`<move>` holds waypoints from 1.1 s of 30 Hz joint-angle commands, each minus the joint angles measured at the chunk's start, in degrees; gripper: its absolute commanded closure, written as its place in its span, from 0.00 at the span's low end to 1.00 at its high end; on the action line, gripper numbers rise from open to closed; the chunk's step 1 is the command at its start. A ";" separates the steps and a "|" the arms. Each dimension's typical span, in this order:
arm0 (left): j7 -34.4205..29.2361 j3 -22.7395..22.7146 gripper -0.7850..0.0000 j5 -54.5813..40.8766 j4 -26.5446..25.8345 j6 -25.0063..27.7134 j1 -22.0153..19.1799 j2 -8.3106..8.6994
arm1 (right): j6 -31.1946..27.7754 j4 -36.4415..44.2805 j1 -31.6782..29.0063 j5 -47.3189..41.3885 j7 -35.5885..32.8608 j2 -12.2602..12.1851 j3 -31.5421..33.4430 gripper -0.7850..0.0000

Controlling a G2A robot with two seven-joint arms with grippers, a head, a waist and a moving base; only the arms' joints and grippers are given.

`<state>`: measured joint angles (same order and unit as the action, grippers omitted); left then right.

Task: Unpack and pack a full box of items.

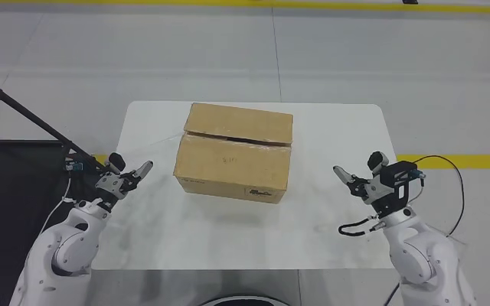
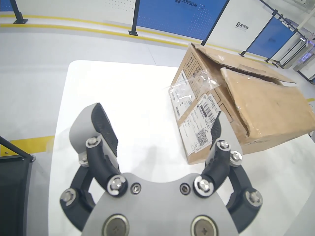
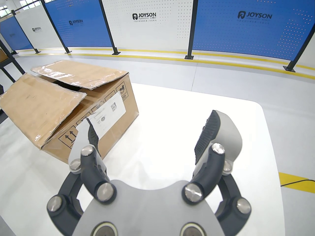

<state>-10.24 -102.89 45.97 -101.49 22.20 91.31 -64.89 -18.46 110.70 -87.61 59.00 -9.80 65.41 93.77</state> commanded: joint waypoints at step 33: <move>-38.31 -14.45 0.00 -39.32 -14.32 -11.43 -5.86 2.65 | 0.61 13.51 5.46 -35.78 -36.03 -1.96 5.18 0.00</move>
<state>-49.08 -117.35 6.66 -115.81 10.79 85.45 -62.24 -17.87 124.21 -82.16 23.23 -45.78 63.46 98.95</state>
